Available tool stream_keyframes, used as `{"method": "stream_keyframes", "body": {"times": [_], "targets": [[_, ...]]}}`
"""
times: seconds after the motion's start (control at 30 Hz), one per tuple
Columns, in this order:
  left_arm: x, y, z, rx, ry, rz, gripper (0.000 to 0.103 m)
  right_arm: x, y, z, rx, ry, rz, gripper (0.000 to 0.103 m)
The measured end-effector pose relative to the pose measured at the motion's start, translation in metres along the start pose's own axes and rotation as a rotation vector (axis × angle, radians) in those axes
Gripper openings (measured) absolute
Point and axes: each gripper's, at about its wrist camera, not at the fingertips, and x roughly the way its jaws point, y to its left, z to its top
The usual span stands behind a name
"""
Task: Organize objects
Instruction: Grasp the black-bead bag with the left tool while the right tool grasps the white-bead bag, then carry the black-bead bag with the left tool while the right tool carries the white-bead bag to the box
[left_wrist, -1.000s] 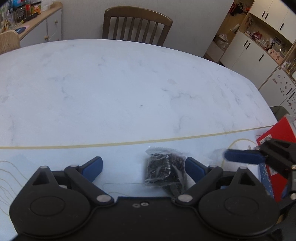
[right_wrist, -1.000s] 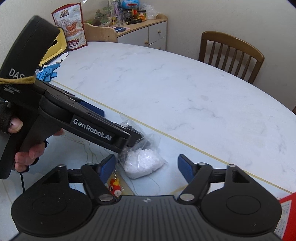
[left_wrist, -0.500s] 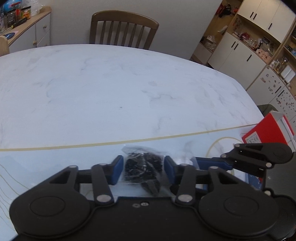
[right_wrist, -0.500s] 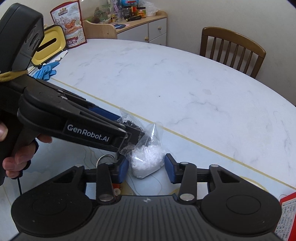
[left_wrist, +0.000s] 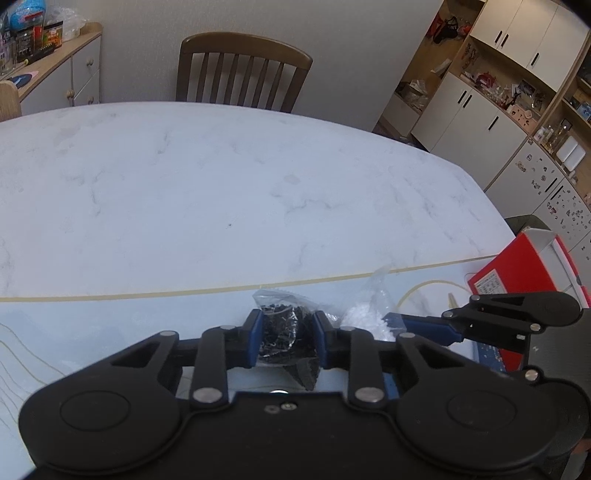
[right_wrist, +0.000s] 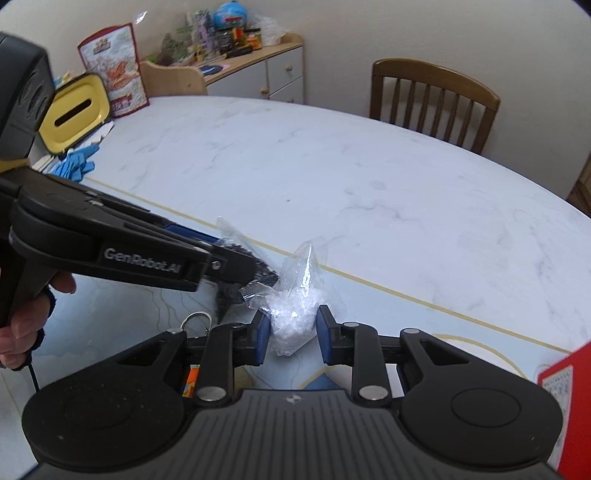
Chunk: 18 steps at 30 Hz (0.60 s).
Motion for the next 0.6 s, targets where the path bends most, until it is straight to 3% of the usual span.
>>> {"method": "stream_keyframes", "body": {"times": [0.6], "targets": [[-0.065, -0.069, 0.004, 0.033, -0.059, -0.041, 0.027, -0.116, -0.018, -0.018, 0.053, -0.104, -0.015, 0.026]]}}
